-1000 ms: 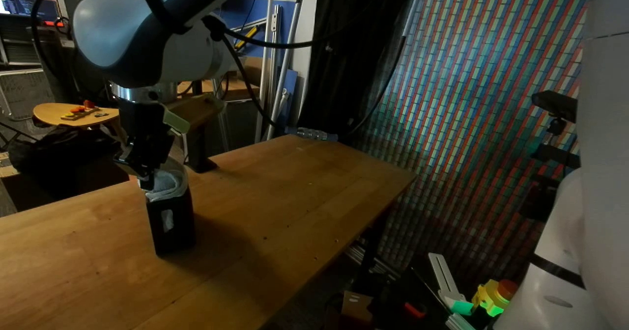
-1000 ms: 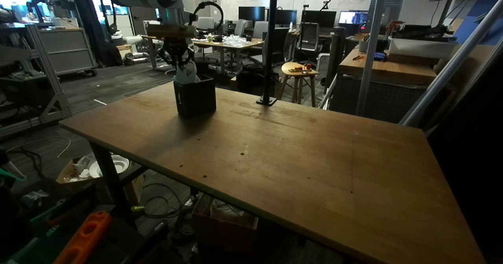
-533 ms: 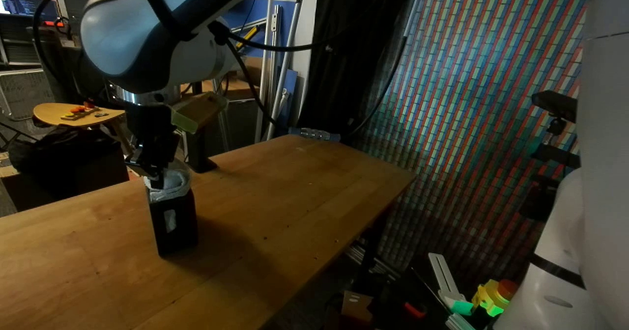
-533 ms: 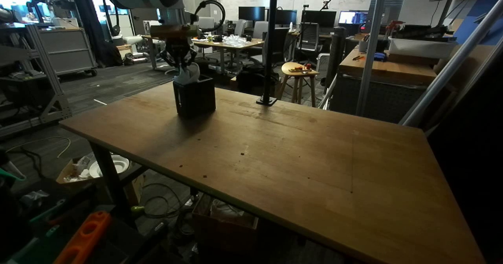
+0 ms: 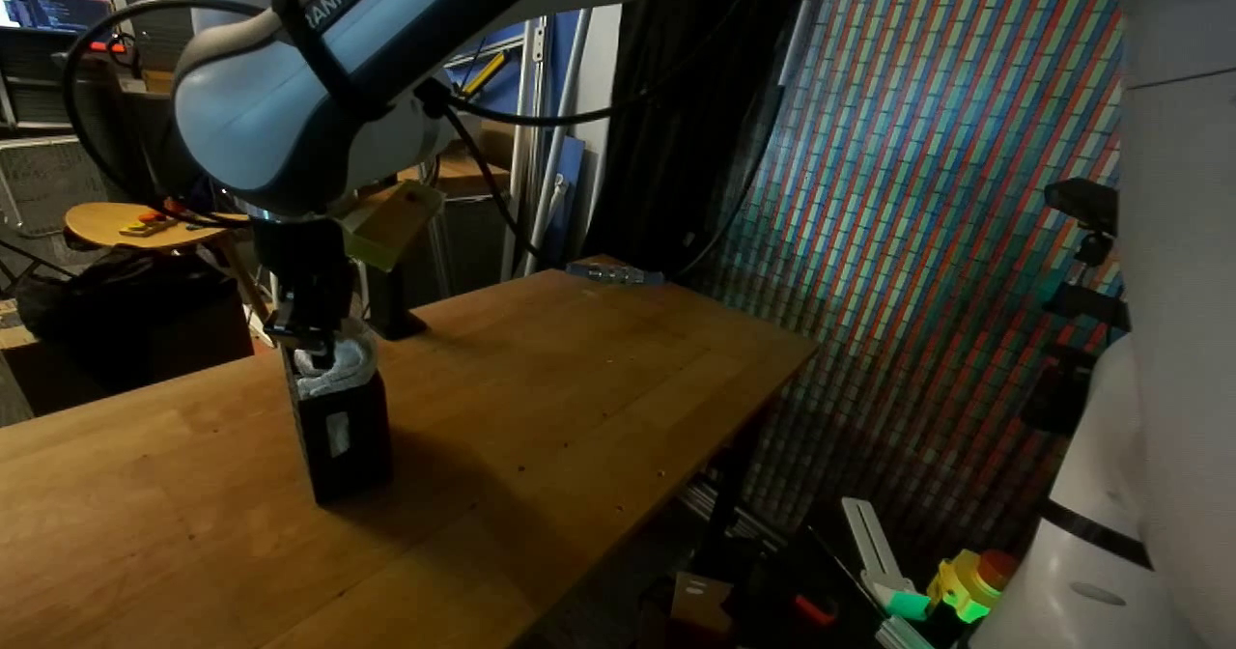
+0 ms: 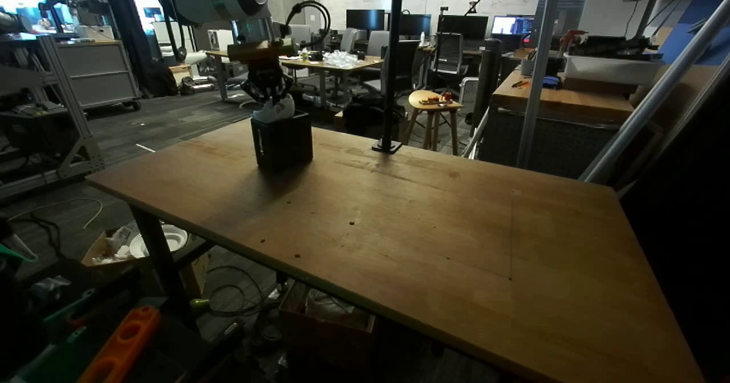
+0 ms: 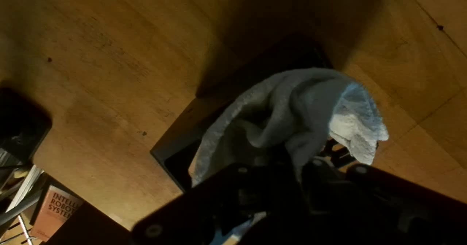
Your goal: Pick up the cloth from the table and put it in the box
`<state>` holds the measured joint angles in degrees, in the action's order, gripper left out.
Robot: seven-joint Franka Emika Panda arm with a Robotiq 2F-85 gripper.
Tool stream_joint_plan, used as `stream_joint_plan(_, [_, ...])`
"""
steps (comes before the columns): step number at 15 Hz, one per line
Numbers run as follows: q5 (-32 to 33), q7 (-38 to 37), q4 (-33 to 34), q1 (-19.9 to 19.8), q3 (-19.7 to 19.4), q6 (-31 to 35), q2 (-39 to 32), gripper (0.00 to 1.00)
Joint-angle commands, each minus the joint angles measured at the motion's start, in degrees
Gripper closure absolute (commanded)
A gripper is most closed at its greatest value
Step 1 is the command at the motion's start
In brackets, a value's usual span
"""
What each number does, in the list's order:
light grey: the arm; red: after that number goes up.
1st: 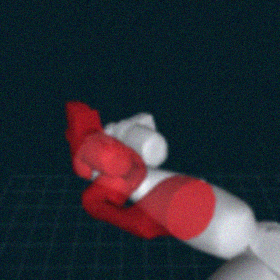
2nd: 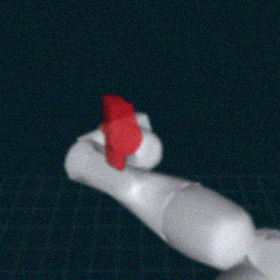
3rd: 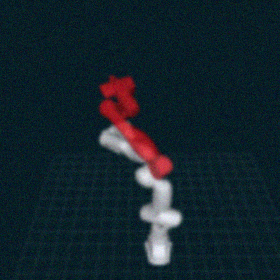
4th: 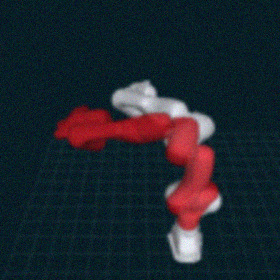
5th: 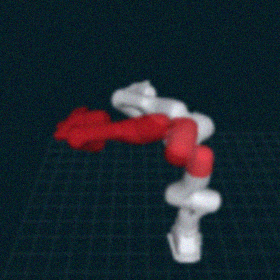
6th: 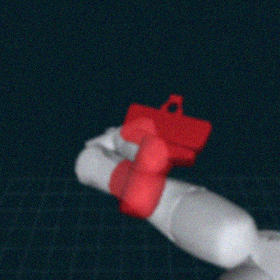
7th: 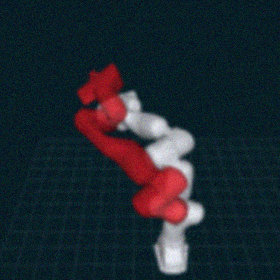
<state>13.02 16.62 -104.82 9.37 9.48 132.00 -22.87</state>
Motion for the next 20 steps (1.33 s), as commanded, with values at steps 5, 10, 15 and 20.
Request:
stream_joint_plan(5, [-1.9,0.5,3.2,0.5,1.1,0.5,-4.5,0.97])
stream_joint_plan(10, [-7.6,3.1,2.4,-1.0,3.7,2.9,-5.6,0.97])
stream_joint_plan(15, [-17.5,9.6,0.5,-4.0,8.0,6.9,-5.1,0.97])
stream_joint_plan(20, [-23.6,15.5,-0.2,-6.3,10.8,6.4,-4.2,0.96])
